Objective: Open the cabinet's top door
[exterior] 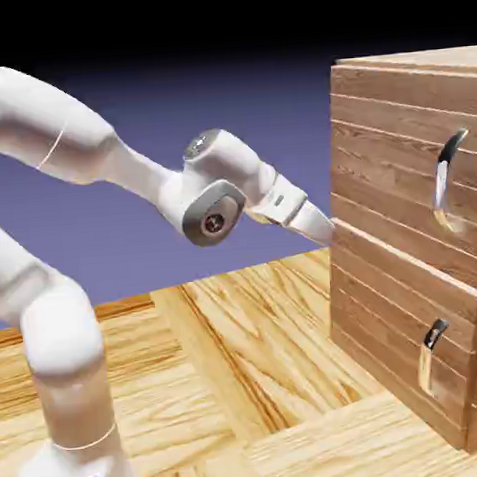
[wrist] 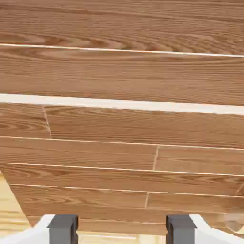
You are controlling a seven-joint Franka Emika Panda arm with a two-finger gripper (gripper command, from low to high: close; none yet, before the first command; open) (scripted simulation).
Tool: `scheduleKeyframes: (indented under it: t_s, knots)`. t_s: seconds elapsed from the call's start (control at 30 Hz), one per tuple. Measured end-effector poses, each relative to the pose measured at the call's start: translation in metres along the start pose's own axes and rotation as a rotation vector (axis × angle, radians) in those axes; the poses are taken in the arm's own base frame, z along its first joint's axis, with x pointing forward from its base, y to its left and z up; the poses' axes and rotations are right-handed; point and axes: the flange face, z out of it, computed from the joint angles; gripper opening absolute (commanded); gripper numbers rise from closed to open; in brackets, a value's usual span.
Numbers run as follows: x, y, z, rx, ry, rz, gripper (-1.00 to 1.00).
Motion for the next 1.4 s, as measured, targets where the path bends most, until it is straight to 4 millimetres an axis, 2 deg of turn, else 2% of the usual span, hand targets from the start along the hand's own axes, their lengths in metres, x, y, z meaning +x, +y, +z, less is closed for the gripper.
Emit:
scheduleKeyframes:
  t_s: [0.33,0.67,1.03,1.23,1.4]
  knots:
    - [0.031,-0.039,-0.050,0.092,0.148,-0.522,0.00]
    - [0.059,-0.051,-0.094,0.105,0.337,-1.009,0.00]
    - [0.090,-0.036,-0.123,0.013,0.552,-1.497,0.00]
    - [0.107,-0.017,-0.125,-0.083,0.655,-1.745,0.00]
    - [0.121,0.002,-0.119,-0.185,0.726,-1.943,0.00]
